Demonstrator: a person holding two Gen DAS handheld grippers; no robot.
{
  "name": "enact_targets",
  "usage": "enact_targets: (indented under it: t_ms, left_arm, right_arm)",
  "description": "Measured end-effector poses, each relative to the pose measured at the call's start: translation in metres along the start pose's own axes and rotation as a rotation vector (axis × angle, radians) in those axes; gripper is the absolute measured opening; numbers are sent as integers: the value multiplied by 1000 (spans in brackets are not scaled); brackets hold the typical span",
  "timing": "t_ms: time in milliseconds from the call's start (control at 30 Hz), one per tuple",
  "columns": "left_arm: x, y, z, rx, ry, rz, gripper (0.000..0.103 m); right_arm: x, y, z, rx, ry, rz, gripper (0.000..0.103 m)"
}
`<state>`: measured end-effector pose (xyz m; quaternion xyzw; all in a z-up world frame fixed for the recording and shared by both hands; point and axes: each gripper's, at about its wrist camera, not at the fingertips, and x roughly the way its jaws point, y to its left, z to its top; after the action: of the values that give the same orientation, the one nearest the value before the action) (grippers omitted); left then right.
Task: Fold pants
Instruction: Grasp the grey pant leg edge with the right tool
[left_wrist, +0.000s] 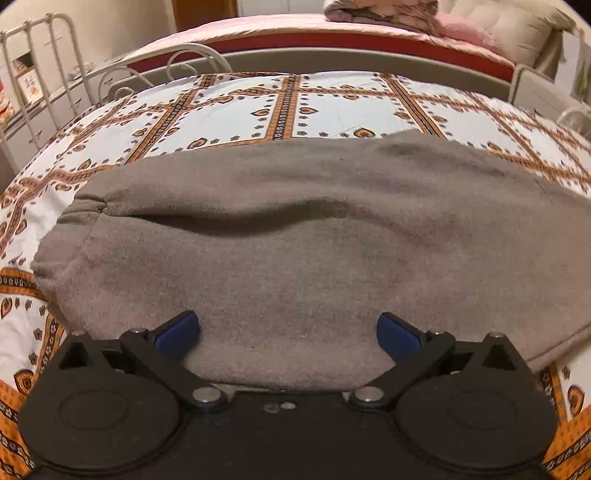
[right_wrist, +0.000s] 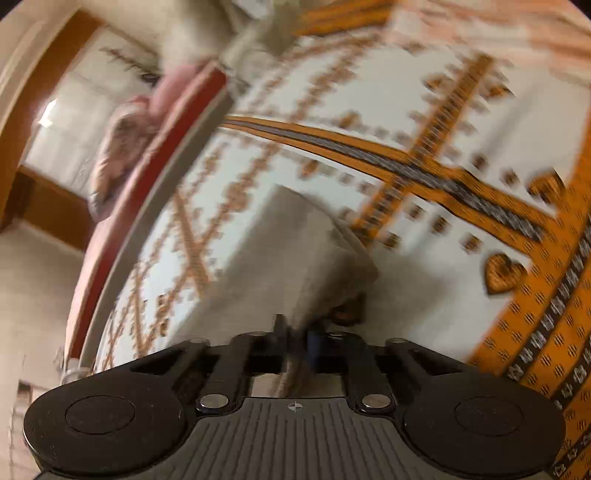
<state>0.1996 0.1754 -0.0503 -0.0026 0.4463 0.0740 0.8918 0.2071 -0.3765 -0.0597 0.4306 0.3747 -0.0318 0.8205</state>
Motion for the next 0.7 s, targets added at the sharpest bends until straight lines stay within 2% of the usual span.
enact_targets:
  t_ms: [100, 200, 367, 533, 700]
  left_arm:
    - [-1, 4, 1, -14, -4, -10, 97]
    - [-6, 9, 2, -20, -22, 7, 97]
    - [-24, 39, 2, -146, -121, 46, 97]
    - [-33, 68, -1, -249, -157, 74, 97]
    - [-37, 86, -6, -258, -151, 92, 97]
  right_arm:
    - [-1, 13, -2, -58, -22, -6, 10]
    - [1, 15, -3, -54, -28, -14, 10]
    - [-6, 36, -8, -107, -73, 16, 10]
    - [-7, 91, -23, -207, -97, 88, 10]
    - [11, 170, -59, -359, -86, 174, 10]
